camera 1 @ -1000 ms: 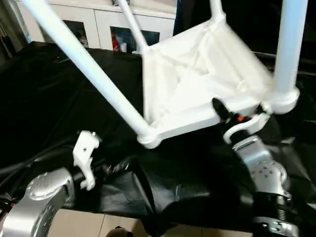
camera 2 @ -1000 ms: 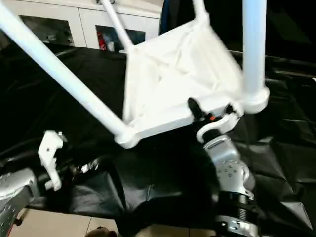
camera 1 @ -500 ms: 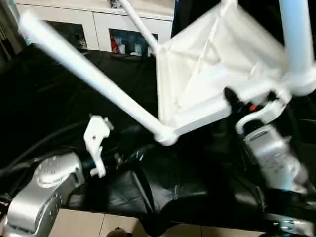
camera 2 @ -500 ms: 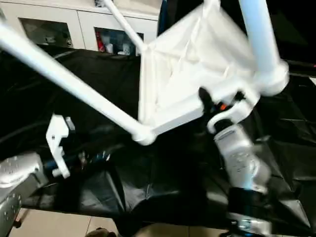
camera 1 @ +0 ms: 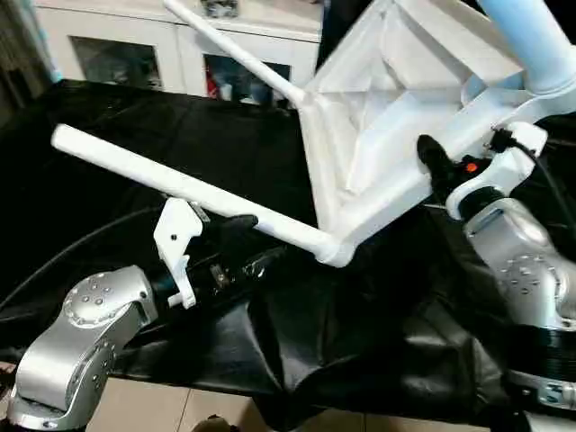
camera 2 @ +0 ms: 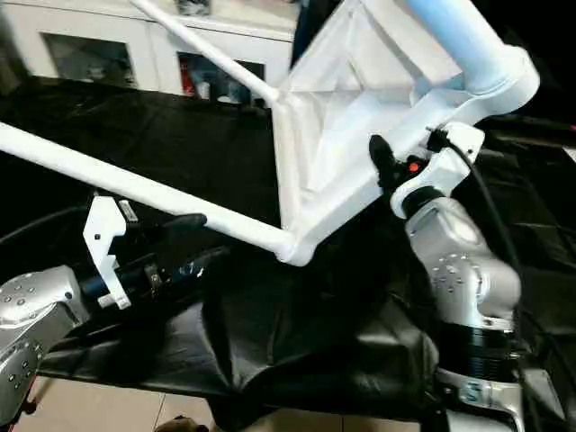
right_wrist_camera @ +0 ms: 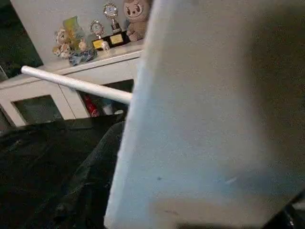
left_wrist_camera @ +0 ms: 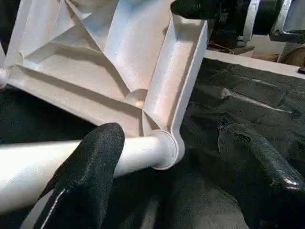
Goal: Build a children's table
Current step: Flip table
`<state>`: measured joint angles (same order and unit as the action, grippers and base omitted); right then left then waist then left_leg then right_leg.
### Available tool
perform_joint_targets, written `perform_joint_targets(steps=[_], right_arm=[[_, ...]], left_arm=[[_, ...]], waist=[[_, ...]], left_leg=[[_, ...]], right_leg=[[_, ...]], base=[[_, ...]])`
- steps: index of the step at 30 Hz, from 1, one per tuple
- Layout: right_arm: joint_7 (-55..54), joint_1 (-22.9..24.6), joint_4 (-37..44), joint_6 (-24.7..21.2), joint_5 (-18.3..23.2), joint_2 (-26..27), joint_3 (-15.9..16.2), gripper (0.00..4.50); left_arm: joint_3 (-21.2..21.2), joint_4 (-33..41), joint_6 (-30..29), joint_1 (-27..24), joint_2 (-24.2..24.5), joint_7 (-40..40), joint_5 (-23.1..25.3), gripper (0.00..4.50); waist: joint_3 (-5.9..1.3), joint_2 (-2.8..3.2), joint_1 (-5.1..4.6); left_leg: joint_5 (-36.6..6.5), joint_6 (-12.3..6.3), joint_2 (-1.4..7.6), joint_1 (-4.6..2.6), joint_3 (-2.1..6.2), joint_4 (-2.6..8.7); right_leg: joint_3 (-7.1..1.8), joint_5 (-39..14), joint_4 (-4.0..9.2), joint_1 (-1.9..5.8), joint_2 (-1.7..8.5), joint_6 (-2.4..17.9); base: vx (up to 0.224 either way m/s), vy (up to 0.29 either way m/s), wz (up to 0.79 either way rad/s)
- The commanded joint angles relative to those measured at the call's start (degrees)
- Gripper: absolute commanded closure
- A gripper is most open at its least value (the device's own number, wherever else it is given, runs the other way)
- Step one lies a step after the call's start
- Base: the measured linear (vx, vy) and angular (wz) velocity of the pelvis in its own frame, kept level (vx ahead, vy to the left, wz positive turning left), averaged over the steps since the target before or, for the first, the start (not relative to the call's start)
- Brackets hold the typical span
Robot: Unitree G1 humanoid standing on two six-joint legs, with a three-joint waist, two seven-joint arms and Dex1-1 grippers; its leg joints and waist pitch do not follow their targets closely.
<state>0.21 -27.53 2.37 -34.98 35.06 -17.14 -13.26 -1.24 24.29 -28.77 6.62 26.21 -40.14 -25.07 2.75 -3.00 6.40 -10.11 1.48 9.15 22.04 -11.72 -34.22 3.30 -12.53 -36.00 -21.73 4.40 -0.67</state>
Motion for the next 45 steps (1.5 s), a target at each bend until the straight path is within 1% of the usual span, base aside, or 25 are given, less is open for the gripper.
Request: perform_joint_targets(steps=[1, 7, 10, 13, 16, 19, 21, 22, 23, 24, 25, 26, 27, 28, 29, 30, 31, 32, 33, 34, 35, 37, 40, 43, 45], right_arm=[[-2.7, 0.8, 0.5, -4.5, -8.3, -4.9, 3.2, 2.5], [-5.6, -0.4, 2.7, -10.4, -11.3, -7.5, 6.4, 2.5], [-9.2, -1.0, 4.1, -17.0, -13.5, -8.3, 8.8, 2.5], [-10.5, -0.8, 4.9, -19.8, -14.2, -7.5, 9.6, 2.5], [-11.2, -0.3, 5.9, -21.7, -14.3, -6.1, 9.7, 2.5], [-11.1, 0.6, 5.6, -22.0, -16.4, -5.3, 12.8, 2.5], [-9.0, 1.3, 3.5, -17.5, -19.5, -6.2, 17.3, 2.5], [-8.4, 1.6, 2.8, -15.6, -19.8, -6.1, 17.8, 2.5], [-7.9, 1.8, 2.2, -13.7, -20.1, -5.8, 18.1, 2.5], [-5.4, 2.3, 0.7, -7.5, -19.5, -4.5, 17.3, 2.17], [-5.0, 2.4, 0.3, -6.6, -19.4, -4.3, 17.1, 1.83], [-3.6, 2.6, -1.1, -3.6, -19.3, -3.5, 16.7, 1.83], [-1.2, 2.8, -2.9, 0.4, -19.0, -2.6, 16.5, 1.8], [1.4, 2.9, -4.1, 3.4, -18.7, -1.9, 16.5, 1.7], [1.5, 2.9, -4.2, 3.5, -18.7, -1.9, 16.5, 1.54], [2.7, 3.0, -5.2, 6.7, -19.7, -1.6, 17.3, 1.54], [2.9, 3.0, -5.3, 7.2, -19.9, -1.6, 17.5, 1.34], [3.3, 3.2, -5.8, 9.0, -20.6, -1.7, 18.1, 1.34], [3.8, 4.0, -6.7, 12.3, -21.3, -1.4, 18.6, 1.34], [3.9, 4.3, -6.9, 13.0, -21.4, -1.2, 18.6, 1.34], [4.2, 4.9, -7.4, 14.5, -21.2, -0.8, 18.4, 1.34], [5.0, 5.8, -10.0, 20.4, -21.9, 0.6, 17.4, 1.34], [5.2, 5.9, -12.0, 24.4, -23.0, 1.3, 16.9, 1.34], [6.4, 5.7, -15.5, 31.1, -23.7, 2.2, 16.2, 1.34], [6.9, 5.8, -16.2, 32.3, -23.8, 2.4, 16.1, 1.34]], left_arm=[[-0.7, 0.4, -0.1, 0.9, -0.2, 0.5, 0.1, 0.86], [-0.7, -0.1, 1.0, 2.0, -0.3, 1.2, 1.4, 0.86], [-1.0, -1.1, 1.1, 3.6, -0.7, 2.1, 1.9, 0.86], [-1.2, -1.2, 1.4, 3.8, -0.6, 2.1, 2.0, 0.86], [-1.3, -1.3, 1.6, 3.9, -0.5, 2.0, 2.1, 0.86], [-2.0, -1.8, 2.2, 4.5, -0.5, 1.7, 2.9, 0.86], [-3.1, -2.5, 3.2, 5.5, -0.8, 1.9, 4.2, 0.86], [-3.6, -2.7, 3.8, 5.7, -0.8, 2.0, 4.9, 0.86], [-4.2, -3.1, 4.5, 6.0, -0.8, 2.1, 5.8, 0.86], [-4.9, -3.3, 4.6, 6.3, -1.1, 2.2, 6.2, 0.86], [-5.2, -3.4, 4.9, 6.4, -1.1, 2.5, 6.7, 0.86], [-6.2, -4.0, 5.6, 6.8, -1.2, 3.2, 8.4, 0.86], [-7.6, -5.0, 6.9, 7.4, -1.3, 4.5, 11.1, 0.86], [-8.8, -6.3, 8.1, 8.1, -1.3, 5.6, 13.6, 0.86], [-8.9, -6.4, 8.2, 8.1, -1.3, 5.7, 13.7, 0.86], [-9.6, -7.7, 10.5, 8.8, -1.4, 6.8, 16.2, 0.86], [-9.7, -7.9, 11.0, 8.9, -1.4, 6.9, 16.6, 0.86], [-9.9, -8.5, 13.1, 9.3, -1.5, 7.4, 18.0, 0.86], [-9.9, -9.3, 17.3, 9.9, -1.8, 8.5, 20.2, 0.86], [-9.9, -9.5, 18.2, 10.1, -1.9, 8.8, 20.6, 0.86], [-9.5, -9.7, 20.6, 10.6, -2.4, 9.0, 21.0, 0.86], [-8.7, -10.1, 25.3, 11.7, -3.2, 9.7, 21.8, 0.86], [-8.8, -10.8, 29.4, 12.6, -2.9, 10.7, 23.8, 0.86], [-9.3, -12.9, 36.9, 13.5, -1.4, 14.0, 29.2, 0.86], [-9.1, -13.9, 39.4, 13.4, -1.0, 14.9, 31.1, 0.86]], waist=[[-3.04, 0.19, -0.53], [-2.85, 0.2, -0.41], [-2.83, 0.39, -0.44], [-2.37, 0.05, -0.72], [-2.32, 0.04, -0.82], [-2.53, 0.03, -0.98], [-2.53, 0.23, -1.27], [-2.44, 0.12, -1.47], [-2.52, 0.01, -1.75], [-2.52, 0.0, -1.93], [-2.54, -0.05, -2.19], [-2.46, 0.6, -2.17], [-2.56, 0.22, -2.48], [-2.59, 0.32, -2.68], [-2.71, 0.23, -2.84], [-2.78, 0.3, -3.1], [-3.1, -0.25, -3.62], [-3.48, -0.35, -3.6], [-3.6, -0.47, -3.35], [-3.68, -0.25, -3.29], [-3.51, -0.12, -3.37], [-3.45, -0.38, -3.19], [-3.51, -0.25, -3.08], [-3.41, -0.12, -3.22], [-3.3, -0.09, -3.29]], left_leg=[[-12.3, 5.4, 3.89, -2.06, 1.93, 4.58], [-14.9, 6.78, 3.87, -2.24, 2.07, 4.67], [-18.3, 7.98, 3.88, -2.85, 2.23, 4.8], [-25.7, 9.28, 3.81, -3.39, 2.71, 5.03], [-28.2, 9.53, 3.81, -3.58, 3.07, 5.1], [-28.0, 9.5, 3.8, -3.33, 3.3, 5.18], [-29.0, 9.95, 3.83, -3.31, 3.47, 5.29], [-30.7, 10.08, 3.84, -3.47, 3.5, 5.26], [-31.9, 9.92, 3.8, -3.57, 3.69, 5.18], [-32.0, 9.8, 3.83, -3.47, 3.77, 5.23], [-32.0, 9.49, 3.93, -3.11, 3.89, 5.23], [-32.1, 9.54, 3.88, -3.07, 4.02, 5.31], [-32.7, 9.32, 3.93, -2.98, 4.02, 5.27], [-33.2, 9.01, 3.9, -3.04, 4.06, 5.32], [-33.0, 8.88, 3.91, -2.84, 4.2, 5.29], [-32.4, 8.91, 4.06, -2.49, 4.47, 5.55], [-30.3, 8.62, 4.09, -1.97, 4.5, 5.58], [-26.9, 8.09, 4.1, -1.53, 4.39, 5.48], [-20.8, 6.58, 4.18, -1.22, 3.74, 5.24], [-16.8, 4.96, 4.2, -0.98, 3.39, 4.91], [-15.4, 4.72, 4.16, -0.96, 3.1, 4.8], [-15.0, 4.15, 4.11, -1.02, 2.74, 4.56], [-13.0, 3.47, 4.24, -1.11, 2.62, 4.52], [-14.7, 3.42, 4.3, -1.28, 2.59, 4.55], [-16.2, 3.68, 4.37, -1.48, 2.59, 4.66]], right_leg=[[-3.04, -9.5, 4.23, 0.91, 3.72, 4.7], [-3.2, -14.3, 4.74, 0.56, 3.82, 3.1], [-3.14, -17.0, 5.01, 0.01, 3.62, 2.4], [-3.11, -24.1, 5.92, -0.59, 3.86, 1.5], [-3.07, -27.5, 6.31, -0.68, 4.11, 1.2], [-3.14, -27.0, 6.27, -0.54, 4.24, 1.0], [-3.06, -26.7, 6.28, -0.54, 4.13, 1.0], [-2.98, -28.0, 6.6, -0.83, 4.19, 0.9], [-2.88, -29.1, 6.64, -0.74, 4.26, 1.0], [-2.85, -29.0, 6.61, -0.62, 4.26, 1.1], [-2.81, -29.2, 6.66, -0.43, 4.59, 1.4], [-2.8, -29.1, 6.67, -0.36, 4.54, 1.5], [-2.76, -28.9, 6.77, -0.39, 4.41, 1.4], [-2.69, -28.7, 6.94, -0.46, 4.41, 1.8], [-2.59, -28.1, 6.91, -0.21, 4.51, 2.1], [-2.35, -26.2, 6.7, 0.25, 4.52, 2.8], [-2.19, -22.5, 6.07, 0.92, 4.32, 3.6], [-2.35, -18.8, 5.58, 1.44, 4.46, 4.2], [-2.64, -12.1, 5.21, 1.27, 4.39, 5.3], [-2.73, -9.1, 4.85, 1.24, 4.4, 6.0], [-2.71, -7.8, 4.77, 1.19, 4.36, 6.9], [-2.83, -7.6, 4.85, 1.14, 4.39, 7.3], [-2.73, -5.2, 4.49, 1.2, 4.06, 8.2], [-2.72, -6.9, 4.63, 1.11, 4.08, 8.2], [-2.76, -8.5, 4.75, 0.97, 3.95, 8.0]], base=[[0.0, 0.0, 0.0], [0.0, 0.0, 0.0], [0.0, 0.0, 0.0], [0.0, 0.0, 0.0], [0.0, 0.0, 0.0], [0.0, 0.0, 0.0], [0.0, 0.0, 0.0], [0.0, 0.0, 0.0], [0.0, 0.0, 0.0], [0.0, 0.0, 0.0], [0.0, 0.0, 0.0], [0.0, 0.0, 0.0], [0.0, 0.0, 0.0], [0.0, 0.0, 0.0], [0.0, 0.0, 0.0], [0.0, 0.0, 0.0], [0.0, 0.0, 0.0], [0.0, 0.0, 0.0], [0.0, 0.0, 0.0], [0.0, 0.0, 0.0], [0.0, 0.0, 0.0], [0.0, 0.0, 0.0], [0.0, 0.0, 0.0], [0.0, 0.0, 0.0], [0.0, 0.0, 0.0]])
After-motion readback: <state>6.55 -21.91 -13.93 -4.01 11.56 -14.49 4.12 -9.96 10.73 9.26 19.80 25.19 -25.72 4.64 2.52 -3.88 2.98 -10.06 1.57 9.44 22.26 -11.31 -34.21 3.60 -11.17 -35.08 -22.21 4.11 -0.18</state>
